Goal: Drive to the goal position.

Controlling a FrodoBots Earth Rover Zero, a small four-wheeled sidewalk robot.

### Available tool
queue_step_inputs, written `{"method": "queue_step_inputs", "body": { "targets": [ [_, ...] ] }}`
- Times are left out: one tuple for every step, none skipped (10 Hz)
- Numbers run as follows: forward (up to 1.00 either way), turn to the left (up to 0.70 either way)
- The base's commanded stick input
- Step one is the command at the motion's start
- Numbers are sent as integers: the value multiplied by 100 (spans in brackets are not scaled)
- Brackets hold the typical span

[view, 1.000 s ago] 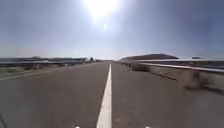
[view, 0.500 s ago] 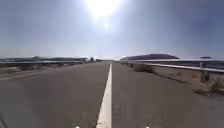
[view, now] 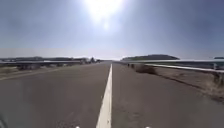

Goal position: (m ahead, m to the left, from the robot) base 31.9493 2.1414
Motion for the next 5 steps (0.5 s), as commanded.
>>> {"method": "queue_step_inputs", "body": {
  "targets": [
    [70, 0],
    [70, 0],
    [70, 0],
    [70, 0],
    [70, 0]
  ]
}}
